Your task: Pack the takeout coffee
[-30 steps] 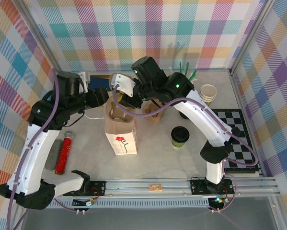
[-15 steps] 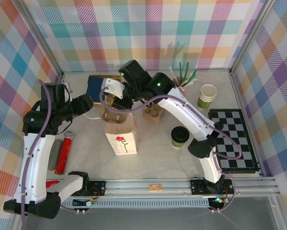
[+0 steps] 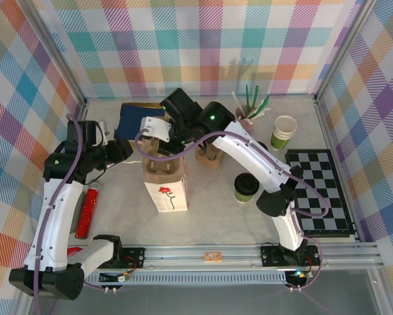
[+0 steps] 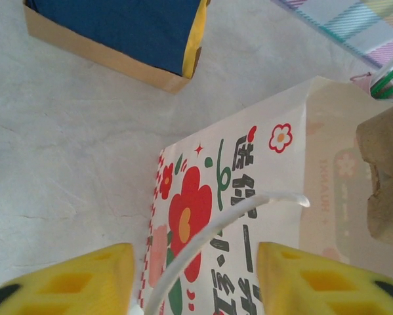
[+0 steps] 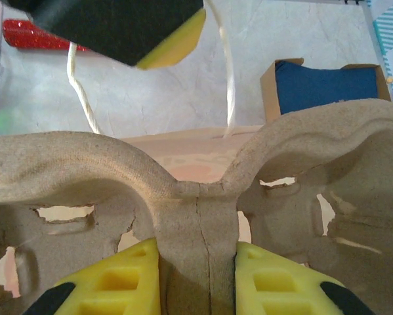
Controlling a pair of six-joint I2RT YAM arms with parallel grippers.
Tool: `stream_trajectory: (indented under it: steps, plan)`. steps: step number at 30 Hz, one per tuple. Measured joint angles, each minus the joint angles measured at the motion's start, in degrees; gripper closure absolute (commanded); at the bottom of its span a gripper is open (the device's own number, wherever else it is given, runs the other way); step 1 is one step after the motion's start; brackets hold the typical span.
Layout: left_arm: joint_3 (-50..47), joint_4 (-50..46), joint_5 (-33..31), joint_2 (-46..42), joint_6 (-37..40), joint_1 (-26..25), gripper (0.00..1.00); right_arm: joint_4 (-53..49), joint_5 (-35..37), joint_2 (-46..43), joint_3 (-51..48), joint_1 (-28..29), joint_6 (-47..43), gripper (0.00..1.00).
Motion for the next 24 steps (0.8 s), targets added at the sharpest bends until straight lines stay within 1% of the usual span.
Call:
stream_trajectory:
  steps: [4, 8, 24]
  plan:
    - [-1.57, 1.2, -0.02, -0.11, 0.09, 0.17, 0.78, -0.66, 2.19, 1.27, -0.07, 0.28, -1.11, 0.87]
    - [-2.19, 1.68, 0.15, -0.28, 0.0, 0.2, 0.84, -1.14, 3.43, 2.1, -0.59, 0.44, -1.86, 0.87]
    - [-3.58, 3.34, 1.66, -1.6, -0.04, 0.2, 0.88, -2.25, 5.44, 3.82, -1.09, 1.4, -3.19, 0.88]
